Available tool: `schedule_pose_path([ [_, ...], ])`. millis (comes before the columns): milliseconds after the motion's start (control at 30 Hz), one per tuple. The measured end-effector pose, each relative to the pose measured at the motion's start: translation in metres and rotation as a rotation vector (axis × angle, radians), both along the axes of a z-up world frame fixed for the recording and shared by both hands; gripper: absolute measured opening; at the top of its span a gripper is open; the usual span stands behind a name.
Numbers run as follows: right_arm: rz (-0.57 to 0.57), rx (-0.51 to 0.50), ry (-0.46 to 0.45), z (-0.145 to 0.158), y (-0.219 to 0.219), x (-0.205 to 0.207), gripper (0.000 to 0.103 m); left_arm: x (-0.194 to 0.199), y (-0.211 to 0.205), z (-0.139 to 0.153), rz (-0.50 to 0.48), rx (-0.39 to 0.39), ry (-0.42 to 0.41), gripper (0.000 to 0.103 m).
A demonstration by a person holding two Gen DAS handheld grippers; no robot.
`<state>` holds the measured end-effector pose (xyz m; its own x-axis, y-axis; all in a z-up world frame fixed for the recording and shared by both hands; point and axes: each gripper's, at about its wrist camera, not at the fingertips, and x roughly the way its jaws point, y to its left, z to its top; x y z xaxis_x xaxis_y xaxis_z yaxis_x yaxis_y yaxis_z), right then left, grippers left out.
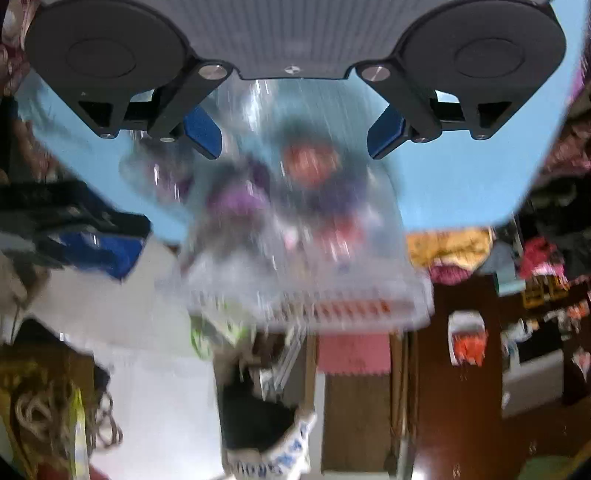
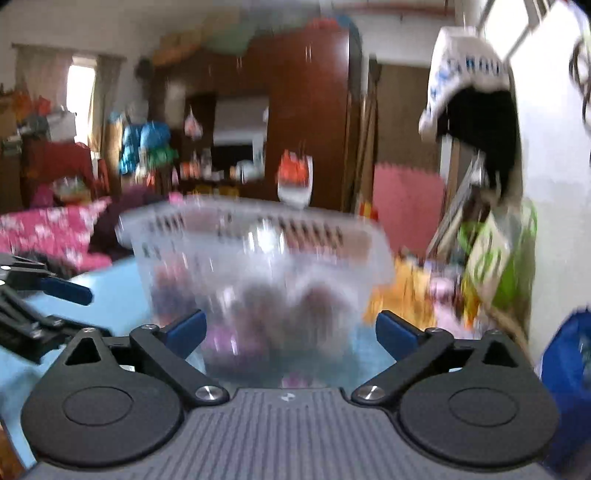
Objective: Organize objects
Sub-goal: 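Grasp the purple box with the right gripper while the left gripper grasps the clear bagged item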
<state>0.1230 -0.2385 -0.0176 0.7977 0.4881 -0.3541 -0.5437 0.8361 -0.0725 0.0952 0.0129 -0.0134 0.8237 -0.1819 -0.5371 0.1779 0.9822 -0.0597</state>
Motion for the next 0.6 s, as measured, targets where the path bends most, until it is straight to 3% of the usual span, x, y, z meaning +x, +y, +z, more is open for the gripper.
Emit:
schedule_pose_path([
  [67,-0.002,0.006,0.069,-0.013,-0.001,0.012,0.084,0.003,-0.005,-0.011,-0.018,0.017,0.033,0.089],
  [167,0.009,0.032,0.19,-0.027,-0.003,0.03,0.049,0.005,-0.013,-0.022,-0.036,0.052,0.051,0.089],
  [267,0.004,0.036,0.226,-0.035,-0.003,0.036,0.049,0.008,-0.02,-0.026,-0.028,0.073,0.069,0.089],
  [600,-0.044,-0.023,0.188,-0.044,-0.007,0.025,0.057,0.014,-0.033,-0.029,-0.046,0.127,0.098,0.089],
])
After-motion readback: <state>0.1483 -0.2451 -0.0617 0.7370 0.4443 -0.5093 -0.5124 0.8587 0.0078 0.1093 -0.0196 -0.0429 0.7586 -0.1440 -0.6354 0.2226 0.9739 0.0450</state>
